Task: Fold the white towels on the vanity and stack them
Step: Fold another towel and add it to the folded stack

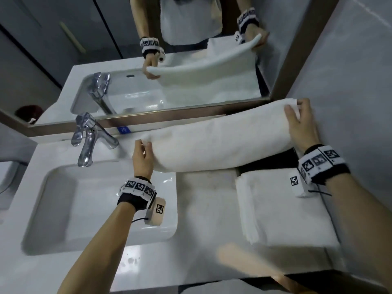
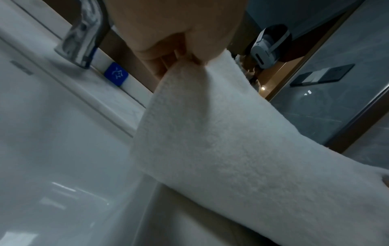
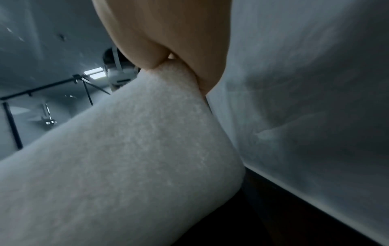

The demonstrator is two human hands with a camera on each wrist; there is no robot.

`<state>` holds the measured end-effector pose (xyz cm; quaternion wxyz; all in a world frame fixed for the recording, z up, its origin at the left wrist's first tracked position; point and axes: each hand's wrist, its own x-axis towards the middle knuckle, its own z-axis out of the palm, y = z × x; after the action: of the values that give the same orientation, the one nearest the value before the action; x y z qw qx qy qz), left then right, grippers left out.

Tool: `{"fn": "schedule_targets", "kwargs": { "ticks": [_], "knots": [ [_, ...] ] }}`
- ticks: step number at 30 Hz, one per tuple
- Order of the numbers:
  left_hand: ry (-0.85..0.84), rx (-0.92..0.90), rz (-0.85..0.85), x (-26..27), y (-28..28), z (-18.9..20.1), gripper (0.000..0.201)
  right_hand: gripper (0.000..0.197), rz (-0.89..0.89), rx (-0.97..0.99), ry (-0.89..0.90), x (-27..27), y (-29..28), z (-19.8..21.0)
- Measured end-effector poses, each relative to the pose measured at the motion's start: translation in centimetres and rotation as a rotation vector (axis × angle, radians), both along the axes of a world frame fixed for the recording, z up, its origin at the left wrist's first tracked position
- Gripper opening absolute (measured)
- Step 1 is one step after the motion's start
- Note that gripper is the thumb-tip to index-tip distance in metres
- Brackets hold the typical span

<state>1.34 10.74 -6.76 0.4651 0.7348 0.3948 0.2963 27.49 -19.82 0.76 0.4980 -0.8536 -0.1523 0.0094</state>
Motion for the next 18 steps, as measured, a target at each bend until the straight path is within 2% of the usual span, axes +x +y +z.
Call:
{"fn": "schedule_targets", "kwargs": {
  "ticks": [13, 15, 18],
  "knots": [
    [0.368, -0.072, -0.034, 6.8, 5.3, -3.3, 0.023, 0.029, -0.024, -0.277, 0.18, 6.9, 5.4, -4.4],
    [0.466, -0.095, -0.063, 7.1, 5.8, -4.1, 0.025, 0.033, 0.001, -0.358, 0.23, 7.5, 5.6, -5.2],
    [0.551, -0.103, -0.108, 7.5, 6.3, -4.4, 0.013, 0.044, 0.08, -0.558, 0.283, 8.4, 5.3, -6.3]
  ]
}}
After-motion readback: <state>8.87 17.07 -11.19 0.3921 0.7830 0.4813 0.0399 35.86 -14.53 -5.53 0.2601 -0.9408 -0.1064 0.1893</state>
